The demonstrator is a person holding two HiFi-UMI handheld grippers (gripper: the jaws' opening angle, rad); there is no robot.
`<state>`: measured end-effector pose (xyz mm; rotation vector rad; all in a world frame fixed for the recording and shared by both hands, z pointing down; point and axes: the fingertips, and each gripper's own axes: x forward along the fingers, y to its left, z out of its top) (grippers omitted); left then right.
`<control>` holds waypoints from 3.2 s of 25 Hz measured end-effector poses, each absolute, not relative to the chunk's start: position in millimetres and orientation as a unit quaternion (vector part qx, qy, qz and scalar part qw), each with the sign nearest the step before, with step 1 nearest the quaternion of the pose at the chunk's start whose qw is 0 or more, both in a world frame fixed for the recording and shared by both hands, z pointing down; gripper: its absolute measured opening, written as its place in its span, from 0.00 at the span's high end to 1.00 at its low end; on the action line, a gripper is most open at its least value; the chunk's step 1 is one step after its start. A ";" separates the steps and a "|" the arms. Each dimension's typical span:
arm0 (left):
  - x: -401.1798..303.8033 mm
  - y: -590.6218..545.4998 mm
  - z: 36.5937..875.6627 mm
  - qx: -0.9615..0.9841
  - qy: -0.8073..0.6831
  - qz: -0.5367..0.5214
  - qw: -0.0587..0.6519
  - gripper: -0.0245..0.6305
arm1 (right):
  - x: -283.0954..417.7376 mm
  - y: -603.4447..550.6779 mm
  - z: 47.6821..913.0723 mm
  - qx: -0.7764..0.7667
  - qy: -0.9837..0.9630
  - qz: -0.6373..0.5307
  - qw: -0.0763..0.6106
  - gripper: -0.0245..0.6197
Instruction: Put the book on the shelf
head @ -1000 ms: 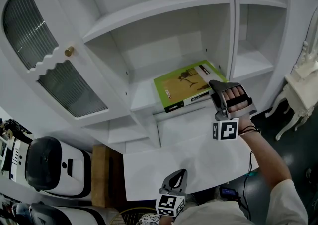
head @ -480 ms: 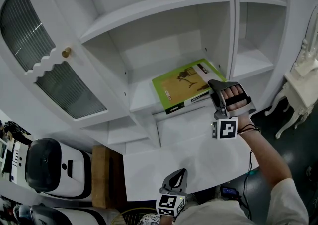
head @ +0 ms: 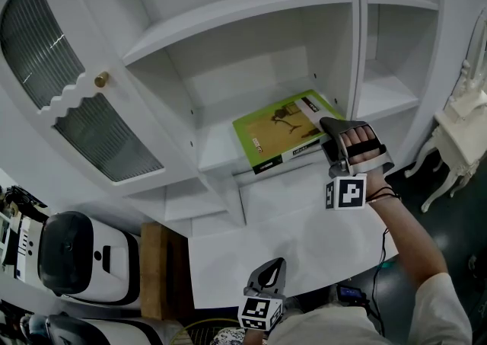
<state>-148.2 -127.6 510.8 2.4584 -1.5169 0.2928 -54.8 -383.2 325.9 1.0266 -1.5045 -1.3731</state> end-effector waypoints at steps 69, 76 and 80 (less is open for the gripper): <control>-159.8 -123.2 516.2 0.835 -0.525 0.103 0.128 0.96 | -103.0 -392.1 324.7 0.399 -0.625 -0.555 0.378 0.94; -159.4 -120.7 516.6 0.835 -0.525 0.104 0.126 0.96 | -97.6 -381.3 318.4 0.401 -0.624 -0.559 0.369 0.94; -155.7 -120.2 515.9 0.837 -0.523 0.103 0.124 0.96 | -96.0 -367.4 317.9 0.394 -0.636 -0.557 0.361 0.93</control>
